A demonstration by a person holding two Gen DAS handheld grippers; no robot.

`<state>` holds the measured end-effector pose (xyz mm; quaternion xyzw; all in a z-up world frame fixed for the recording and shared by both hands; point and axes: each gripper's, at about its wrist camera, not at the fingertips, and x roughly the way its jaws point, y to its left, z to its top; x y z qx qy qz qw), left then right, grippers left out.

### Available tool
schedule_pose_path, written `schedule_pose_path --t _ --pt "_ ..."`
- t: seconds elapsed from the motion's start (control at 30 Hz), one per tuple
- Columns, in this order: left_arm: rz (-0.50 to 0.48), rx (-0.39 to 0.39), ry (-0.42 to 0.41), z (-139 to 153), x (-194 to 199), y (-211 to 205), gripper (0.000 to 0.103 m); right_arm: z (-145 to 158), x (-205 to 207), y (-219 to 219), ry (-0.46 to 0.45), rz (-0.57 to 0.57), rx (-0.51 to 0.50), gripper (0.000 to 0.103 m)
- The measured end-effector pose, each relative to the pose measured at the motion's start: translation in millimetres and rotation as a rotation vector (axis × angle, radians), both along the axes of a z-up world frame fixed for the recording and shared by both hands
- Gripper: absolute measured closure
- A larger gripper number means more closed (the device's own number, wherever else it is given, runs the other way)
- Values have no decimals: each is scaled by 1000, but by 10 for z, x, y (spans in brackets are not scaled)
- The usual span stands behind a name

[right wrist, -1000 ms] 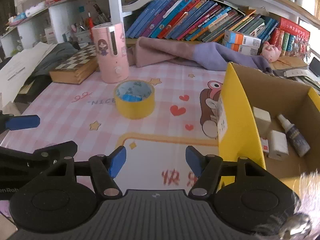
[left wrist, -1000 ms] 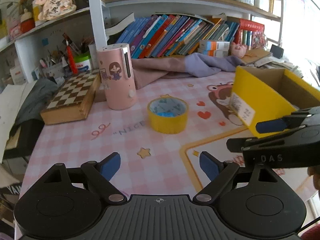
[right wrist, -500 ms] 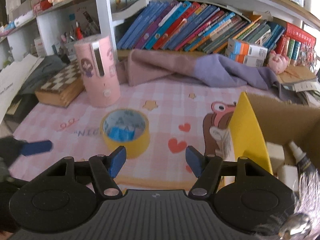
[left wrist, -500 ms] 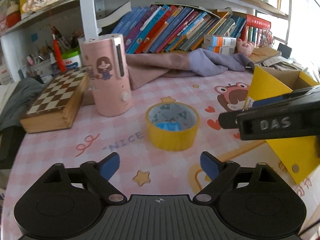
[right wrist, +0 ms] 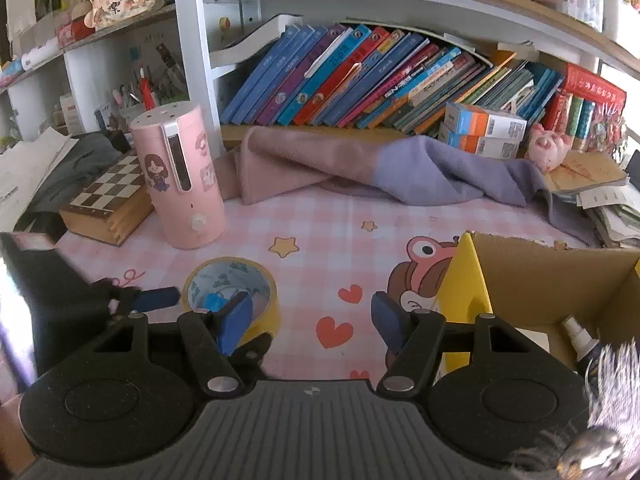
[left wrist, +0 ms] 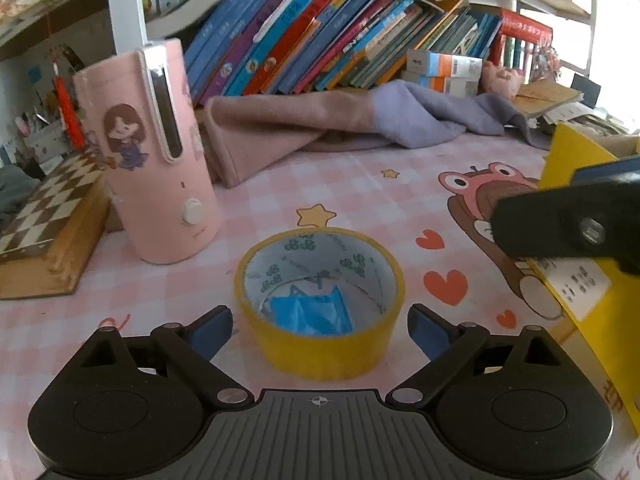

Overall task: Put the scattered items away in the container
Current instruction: 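Close the left tool on the yellow tape roll while the right tool grasps the blue bag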

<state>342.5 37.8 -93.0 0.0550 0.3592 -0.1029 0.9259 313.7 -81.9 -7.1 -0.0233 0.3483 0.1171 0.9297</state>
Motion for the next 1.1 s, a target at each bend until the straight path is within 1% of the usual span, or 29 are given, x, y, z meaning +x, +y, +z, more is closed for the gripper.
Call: schedule_pose_path --t 0.13,0.17,0.2,0.27,0.3,0.37,0.47,0.57,0.63,0.77,0.87,0.97,1.1 --pt "15 -28 13 -34 96 -3 7 10 26 -26 -1 6 -8 39" --pt "10 -33 4 -35 98 0 9 12 34 -29 -2 7 -10 39" --pt "12 -34 -9 -30 95 4 12 9 39 -32 -2 9 -11 39" --pt "20 -37 -12 2 87 28 12 3 48 -32 -2 14 -9 39" --pt "25 -53 -17 42 66 59 12 2 50 -30 -2 14 -5 39" --pt "37 -86 -54 144 0 129 13 4 49 -20 -5 16 4 39" --pt "85 -131 -103 331 -147 298 13 22 54 26 -22 33 22 39" --pt "147 -140 -111 439 -343 516 13 -1 101 102 -18 59 40 38" --pt "188 -150 -100 472 -498 678 12 -74 149 191 -7 72 37 38" --pt "287 -120 -86 522 -819 955 13 -315 304 403 68 112 27 39" --pt "353 -123 -71 566 -1018 1117 12 -501 398 573 96 130 8 39" --pt "373 -128 -51 609 -1169 1189 12 -637 477 706 116 137 -6 40" --pt "371 -109 -52 656 -1314 1196 12 -770 556 790 152 124 -11 40"
